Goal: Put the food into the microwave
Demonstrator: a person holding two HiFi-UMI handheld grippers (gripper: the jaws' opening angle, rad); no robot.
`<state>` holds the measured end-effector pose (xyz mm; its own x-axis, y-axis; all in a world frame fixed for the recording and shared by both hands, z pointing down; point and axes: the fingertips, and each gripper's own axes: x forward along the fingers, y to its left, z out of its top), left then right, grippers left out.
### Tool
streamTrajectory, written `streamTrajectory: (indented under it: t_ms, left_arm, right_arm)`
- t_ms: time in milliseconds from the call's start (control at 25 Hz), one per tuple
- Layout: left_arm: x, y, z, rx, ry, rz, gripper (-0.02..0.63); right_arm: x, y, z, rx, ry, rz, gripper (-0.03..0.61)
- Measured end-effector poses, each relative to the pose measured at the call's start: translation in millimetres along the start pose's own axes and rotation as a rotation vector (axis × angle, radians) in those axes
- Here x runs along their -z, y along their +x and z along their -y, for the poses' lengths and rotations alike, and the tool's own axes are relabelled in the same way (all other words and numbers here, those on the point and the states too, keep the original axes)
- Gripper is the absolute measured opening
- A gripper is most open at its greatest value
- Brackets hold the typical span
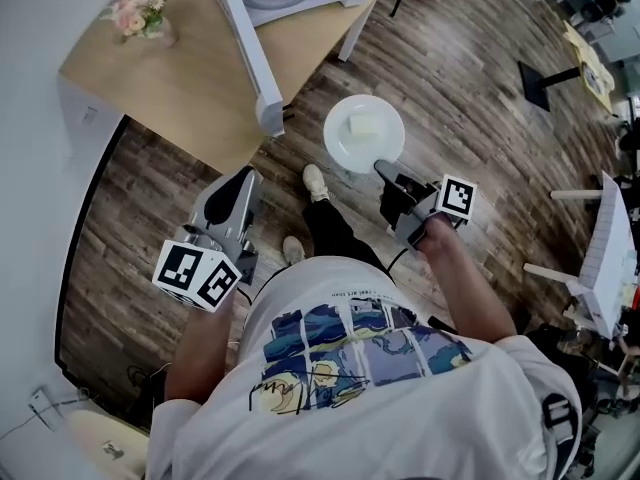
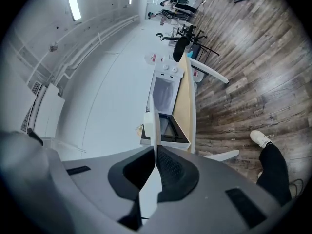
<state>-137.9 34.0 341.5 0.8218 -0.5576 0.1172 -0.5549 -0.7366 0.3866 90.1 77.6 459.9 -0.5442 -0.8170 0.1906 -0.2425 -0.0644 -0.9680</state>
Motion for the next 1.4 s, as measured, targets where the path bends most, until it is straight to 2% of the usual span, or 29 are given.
streamTrajectory:
  t_ms: [400,640,920,1400]
  left_arm:
    - [-49.2,58.0,-67.6,-0.132,0.035,0.01,0.008]
    - [-70.3,104.0,-99.1,-0.18,0.049,-0.003,0.008]
    - [-81.0,122.7,-100.2,-0.228,0.074,0.01,0.007]
    - [-89.8,135.0,-140.6,-0.392,0.075,-0.006,0.008]
  right_arm:
    - [-88.9,116.4,12.0,-0.016,0.011,-0.093,0.015]
    - [-143.0,185.8,17.7,-0.015,0.014,-0.153,0.015]
    - [-172.8,230.8,32.4,-0.01,0.032,-0.186,0.015]
    - [-230.6,337.3,61.6,0.007,0.066,-0.216,0.015]
